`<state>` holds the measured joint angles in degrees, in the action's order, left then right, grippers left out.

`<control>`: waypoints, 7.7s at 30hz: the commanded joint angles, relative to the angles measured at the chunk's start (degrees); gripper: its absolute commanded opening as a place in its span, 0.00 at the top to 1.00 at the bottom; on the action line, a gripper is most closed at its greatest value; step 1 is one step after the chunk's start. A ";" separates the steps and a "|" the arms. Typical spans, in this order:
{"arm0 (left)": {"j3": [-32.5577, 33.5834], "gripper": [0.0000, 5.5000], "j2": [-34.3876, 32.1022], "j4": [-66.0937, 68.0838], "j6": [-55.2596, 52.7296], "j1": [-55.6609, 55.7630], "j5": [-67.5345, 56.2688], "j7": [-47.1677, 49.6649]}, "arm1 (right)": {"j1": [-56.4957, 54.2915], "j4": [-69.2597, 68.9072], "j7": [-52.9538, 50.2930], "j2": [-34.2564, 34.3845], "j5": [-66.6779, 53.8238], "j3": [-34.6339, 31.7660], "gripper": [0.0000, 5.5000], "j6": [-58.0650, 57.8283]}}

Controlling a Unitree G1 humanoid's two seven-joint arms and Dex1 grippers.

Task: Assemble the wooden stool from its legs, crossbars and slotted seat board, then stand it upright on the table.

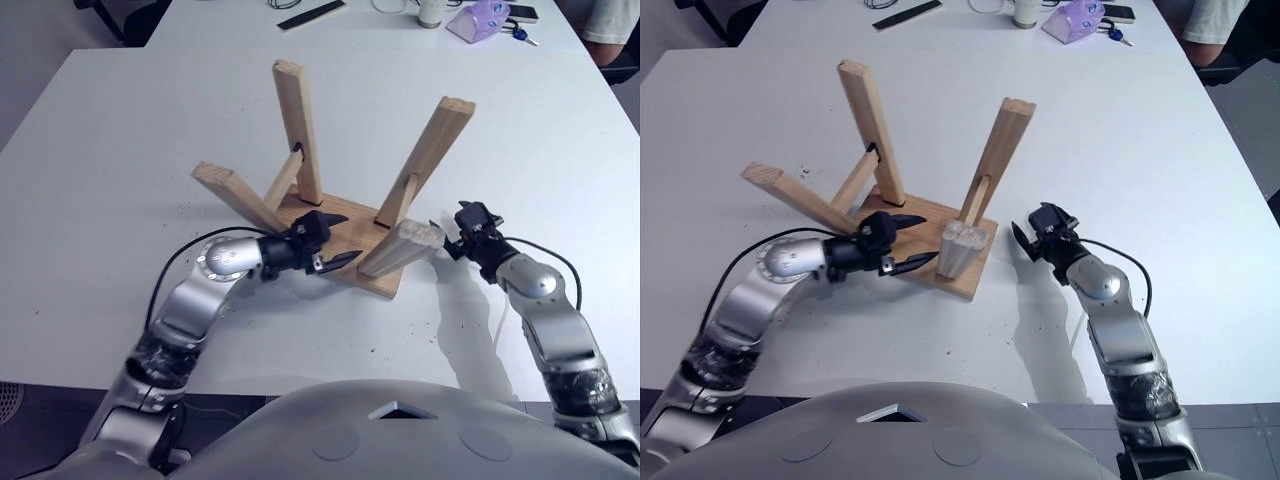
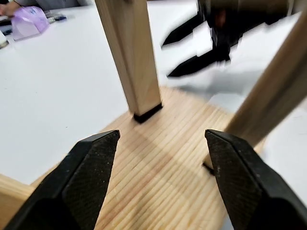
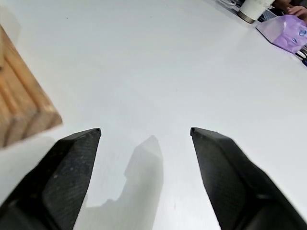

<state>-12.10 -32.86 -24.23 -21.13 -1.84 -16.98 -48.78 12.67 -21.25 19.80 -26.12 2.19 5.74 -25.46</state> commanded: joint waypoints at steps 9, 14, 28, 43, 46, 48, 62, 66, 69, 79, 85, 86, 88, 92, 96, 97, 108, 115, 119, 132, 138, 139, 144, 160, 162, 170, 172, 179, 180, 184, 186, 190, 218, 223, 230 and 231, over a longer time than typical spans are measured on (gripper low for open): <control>12.72 0.40 -10.38 16.86 16.05 -11.30 -0.24 -11.73 | 18.09 -15.70 2.59 -1.36 0.99 4.88 0.37 -4.18; 4.38 0.40 -5.86 12.27 15.68 -8.17 2.05 -11.05 | 13.32 -14.96 2.67 -0.14 1.48 8.10 0.37 -5.25; 7.11 0.40 13.14 0.41 -15.93 2.87 -9.25 12.19 | 10.43 -10.69 4.16 -1.92 0.16 3.83 0.37 -4.11; 30.29 0.40 -2.81 -13.40 -33.06 -10.74 -45.74 5.13 | 13.04 -11.76 1.40 0.34 0.60 3.37 0.37 -3.39; 31.39 0.40 -9.42 -10.85 -30.01 -17.96 -41.90 -5.53 | 14.23 -11.78 0.27 1.20 0.98 3.61 0.37 -2.91; 31.88 0.40 -12.44 -7.41 -28.84 -19.92 -40.87 -11.17 | 14.62 -11.91 -0.41 1.79 1.21 4.11 0.37 -2.79; 23.40 0.40 -9.05 39.47 14.42 0.94 -4.35 -6.68 | 24.62 -18.81 5.75 -5.28 0.89 4.68 0.37 -2.20; 16.56 0.40 -8.97 45.20 33.20 1.38 8.11 -5.78 | 23.29 -21.10 8.36 -5.82 0.02 9.19 0.37 -2.99; 13.21 0.40 -9.65 47.47 43.86 0.79 13.74 -5.77 | 22.22 -21.51 8.04 -5.33 0.82 11.81 0.37 -3.70; 7.73 0.40 -8.97 25.66 38.05 -11.36 6.04 -9.10 | 21.94 -20.41 4.97 -4.10 2.16 12.99 0.37 -3.70; 9.48 0.40 -3.86 14.99 23.27 -13.24 0.32 -1.91 | 18.43 -20.75 5.11 -3.06 -2.14 5.00 0.37 -4.69; 9.69 0.40 -3.55 12.42 20.48 -13.67 -1.21 -1.49 | 18.33 -21.98 5.72 -2.81 -3.49 4.20 0.37 -5.11; 10.32 0.40 -4.00 7.72 16.17 -14.74 -3.67 -1.47 | 18.26 -25.49 6.96 -1.96 -7.37 2.72 0.37 -6.88; 12.43 0.40 -6.23 1.40 9.09 -15.84 -8.10 -2.48 | 18.21 -31.95 8.12 -1.61 -13.08 -0.34 0.37 -10.64; 14.00 0.40 -8.93 -2.22 6.61 -18.24 -9.26 -4.33 | 17.37 -36.97 8.50 -2.43 -17.91 -4.36 0.37 -14.17; 14.56 0.40 -9.39 -3.19 5.99 -18.80 -9.88 -4.48 | 17.38 -37.73 8.78 -3.09 -18.83 -5.20 0.37 -14.61; 25.58 0.40 -15.73 -10.24 -6.54 -14.99 -24.70 -8.10 | 19.25 -38.75 9.93 -12.87 -30.48 -9.61 0.37 -8.18; 26.75 0.40 -17.69 -10.84 -8.06 -16.79 -24.96 -12.10 | 20.42 -38.74 8.18 -17.50 -34.39 -10.69 0.37 -5.13; 29.17 0.40 -19.49 -10.81 -10.67 -16.22 -27.68 -15.05 | 21.65 -38.75 8.64 -20.32 -39.35 -12.99 0.37 -2.53; 23.01 0.40 -22.09 2.71 -0.05 -8.13 -13.30 -24.21 | 19.97 -34.07 13.15 -23.81 -54.16 -28.43 0.37 -6.94; 20.33 0.40 -20.26 11.86 9.49 -5.03 -6.92 -23.90 | 21.32 -25.22 19.03 -23.68 -46.50 -29.55 0.37 -5.15; 20.13 0.40 -19.89 13.09 10.16 -4.82 -6.55 -23.61 | 21.86 -23.96 19.27 -23.41 -43.48 -28.36 0.37 -3.95; 18.82 0.40 -17.74 18.66 16.79 -4.79 -2.33 -21.79 | 25.59 -17.48 19.11 -20.30 -28.86 -20.15 0.37 3.71; 6.47 0.45 -9.03 34.75 39.27 -2.64 16.25 -9.97 | 19.49 -8.87 14.00 -9.60 -12.84 -3.27 0.37 9.77; 5.56 0.48 -8.36 34.28 39.27 -2.82 15.53 -9.68 | 19.52 -9.59 14.41 -9.37 -12.52 -1.85 0.37 9.59; 4.35 0.48 -9.99 21.49 33.91 -7.80 8.13 -12.19 | 18.21 -12.88 14.70 -8.65 -13.03 0.96 0.37 7.87; 5.32 0.48 -10.20 16.48 29.22 -7.77 4.48 -12.04 | 18.87 -16.09 14.89 -9.15 -14.21 -0.02 0.37 6.74; 12.33 0.48 -12.11 2.47 13.80 -9.39 -4.93 -9.35 | 23.57 -33.39 15.67 -11.59 -22.90 -7.57 0.37 -0.90; 13.22 0.48 -12.33 0.92 12.14 -9.88 -5.91 -8.95 | 24.08 -35.43 15.63 -11.94 -24.28 -9.00 0.37 -2.03; 14.58 0.48 -12.66 -1.25 9.23 -11.78 -5.30 -7.79 | 25.26 -38.71 15.77 -14.07 -29.67 -13.64 0.37 -3.10; 14.29 0.48 -12.86 -1.74 8.54 -12.62 -4.22 -7.58 | 25.66 -38.73 15.82 -15.36 -30.95 -14.11 0.37 -2.75; 13.49 0.48 -13.40 -1.76 6.90 -11.81 -2.38 -7.14 | 25.75 -38.74 15.20 -18.02 -33.52 -13.08 0.37 -1.04; 12.67 0.48 -22.19 -11.85 -57.17 10.03 -57.54 -10.92 | 21.17 -38.75 4.78 -45.17 -80.45 -22.59 0.37 17.61; 6.78 0.48 -17.87 -8.77 -53.52 14.94 -77.20 4.23 | 16.34 -38.74 4.02 -45.53 -91.97 -28.07 0.37 14.27; -0.10 0.48 -14.66 -3.72 -41.42 20.30 -95.88 22.30 | 17.02 -38.71 3.50 -44.73 -94.92 -30.69 0.37 10.15; -0.45 0.48 -11.92 -3.06 -39.45 21.23 -96.01 25.58 | 17.80 -38.61 3.14 -44.14 -94.84 -30.63 0.37 9.57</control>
<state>-11.07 -53.00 -27.41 -74.77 8.74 -100.49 -32.73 30.18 -49.87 17.19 -65.65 -92.39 -27.18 -5.56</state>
